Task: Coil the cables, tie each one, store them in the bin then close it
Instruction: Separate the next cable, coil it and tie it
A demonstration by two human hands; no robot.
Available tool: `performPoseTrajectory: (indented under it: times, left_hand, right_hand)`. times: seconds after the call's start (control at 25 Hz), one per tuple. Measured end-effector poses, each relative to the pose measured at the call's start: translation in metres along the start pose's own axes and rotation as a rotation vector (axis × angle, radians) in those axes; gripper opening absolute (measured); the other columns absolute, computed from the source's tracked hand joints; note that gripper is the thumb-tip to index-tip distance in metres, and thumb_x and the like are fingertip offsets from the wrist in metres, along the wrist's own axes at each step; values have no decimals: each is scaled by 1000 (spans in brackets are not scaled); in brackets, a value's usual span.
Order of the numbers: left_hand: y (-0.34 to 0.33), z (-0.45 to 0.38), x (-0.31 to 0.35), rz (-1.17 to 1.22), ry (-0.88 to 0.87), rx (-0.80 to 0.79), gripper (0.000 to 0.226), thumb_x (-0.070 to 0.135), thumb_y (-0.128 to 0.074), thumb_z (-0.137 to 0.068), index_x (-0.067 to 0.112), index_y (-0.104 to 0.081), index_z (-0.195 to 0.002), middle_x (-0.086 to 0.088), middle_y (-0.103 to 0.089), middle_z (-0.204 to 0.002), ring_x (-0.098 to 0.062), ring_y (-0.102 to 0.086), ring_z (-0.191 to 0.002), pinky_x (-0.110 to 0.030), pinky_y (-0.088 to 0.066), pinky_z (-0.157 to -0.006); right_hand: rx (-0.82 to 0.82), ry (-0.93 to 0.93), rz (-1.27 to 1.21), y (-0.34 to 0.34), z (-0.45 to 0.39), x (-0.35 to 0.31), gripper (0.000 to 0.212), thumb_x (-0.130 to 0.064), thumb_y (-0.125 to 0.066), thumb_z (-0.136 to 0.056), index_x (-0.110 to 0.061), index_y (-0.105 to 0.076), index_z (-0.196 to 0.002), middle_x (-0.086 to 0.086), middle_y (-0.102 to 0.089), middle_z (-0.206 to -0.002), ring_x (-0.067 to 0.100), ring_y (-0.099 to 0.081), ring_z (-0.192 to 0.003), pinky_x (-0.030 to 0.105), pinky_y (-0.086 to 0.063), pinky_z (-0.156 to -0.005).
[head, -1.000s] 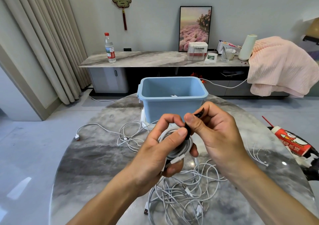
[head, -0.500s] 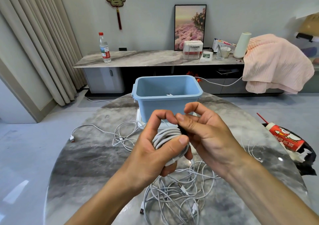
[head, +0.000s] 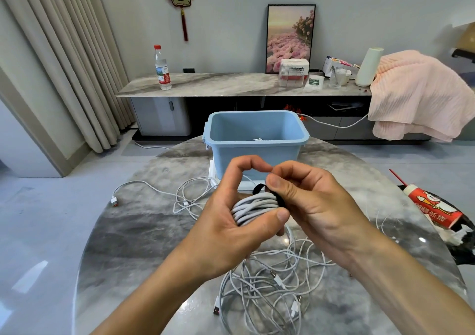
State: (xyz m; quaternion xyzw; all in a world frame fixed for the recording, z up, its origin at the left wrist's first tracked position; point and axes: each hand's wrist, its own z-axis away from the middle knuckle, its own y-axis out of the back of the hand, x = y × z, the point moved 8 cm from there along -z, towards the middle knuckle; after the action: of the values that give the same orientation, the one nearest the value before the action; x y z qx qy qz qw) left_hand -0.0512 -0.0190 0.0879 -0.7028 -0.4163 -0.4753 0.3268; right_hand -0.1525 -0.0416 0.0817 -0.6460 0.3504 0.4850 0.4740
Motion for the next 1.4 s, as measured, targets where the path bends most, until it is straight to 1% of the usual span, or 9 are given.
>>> performPoseTrajectory:
  times: [0.16, 0.48, 0.56, 0.6, 0.68, 0.8, 1.0, 1.16, 1.4]
  left_hand:
    - [4, -1, -6, -26, 19, 28, 43, 26, -72, -77, 33, -46, -110, -13, -67, -73, -40, -51, -56, -20, -38, -43]
    - [2, -1, 0, -90, -23, -72, 48, 15, -71, -81, 22, -39, -115, -5, -69, -75, -16, -56, -56, -20, -44, -51]
    - [0, 0, -1, -123, -22, -115, 45, 14, -72, -81, 27, -42, -113, -2, -67, -75, -21, -54, -60, -27, -44, -55]
    - [-1, 1, -1, -125, -18, -134, 44, 12, -71, -82, 26, -42, -112, -1, -65, -74, -19, -52, -59, -26, -44, -55]
    - [-4, 4, -1, -118, -18, -167, 43, 7, -70, -84, 23, -41, -110, -2, -62, -72, -14, -49, -55, -22, -43, -55]
    - [-8, 6, -4, -119, -18, -176, 42, 11, -72, -83, 26, -43, -109, -10, -60, -72, -14, -50, -56, -23, -43, -53]
    - [-11, 3, -5, -88, 16, -166, 39, 21, -71, -89, 22, -43, -116, -14, -64, -74, -6, -54, -52, -15, -42, -47]
    - [-1, 1, -23, 157, 203, -98, 58, 63, -58, -85, 18, -53, -121, -15, -57, -78, -13, -45, -50, -21, -29, -45]
    - [-3, 3, -40, 408, 447, 64, 50, 58, -44, -90, 18, -66, -111, -5, -53, -70, -15, -45, -46, -23, -19, -43]
  right_hand:
    - [-20, 27, 104, 3, 1, -2, 22, -32, -74, -72, -11, -73, -74, 23, -55, -69, 29, -47, -58, 30, -45, -46]
    - [-190, 32, 385, -5, 7, -6, 32, -34, -57, -94, -12, -72, -77, -8, -55, -80, 30, -53, -81, 33, -37, -80]
    - [-248, -4, 435, -10, 12, -8, 38, -30, -51, -95, 2, -71, -88, -6, -66, -99, 0, -28, -80, 14, -29, -76]
    - [-254, -35, 449, -10, 14, -8, 41, -26, -50, -96, 10, -69, -95, 4, -64, -116, 0, -15, -102, 34, -27, -101]
    - [-290, -67, 493, -13, 19, -8, 41, -21, -49, -99, 17, -64, -94, 16, -51, -130, 3, -36, -121, 4, -40, -83]
    - [-336, -49, 590, -17, 19, -3, 45, -34, -46, -100, 1, -63, -77, 21, -46, -124, 29, -48, -122, 26, -40, -97]
    - [-319, -128, 436, -13, 17, 0, 66, -70, -39, -86, -12, -71, -86, -14, -64, -82, 4, -58, -87, 26, -42, -84]
    - [-205, -105, 255, -1, 8, 1, 50, -61, -44, -88, -24, -73, -106, 10, -66, -95, 22, -58, -79, 36, -46, -77]
    - [99, 321, 693, 3, 10, -17, 27, -30, -82, -78, -27, -67, -100, -10, -72, -92, 14, -68, -75, 30, -56, -67]
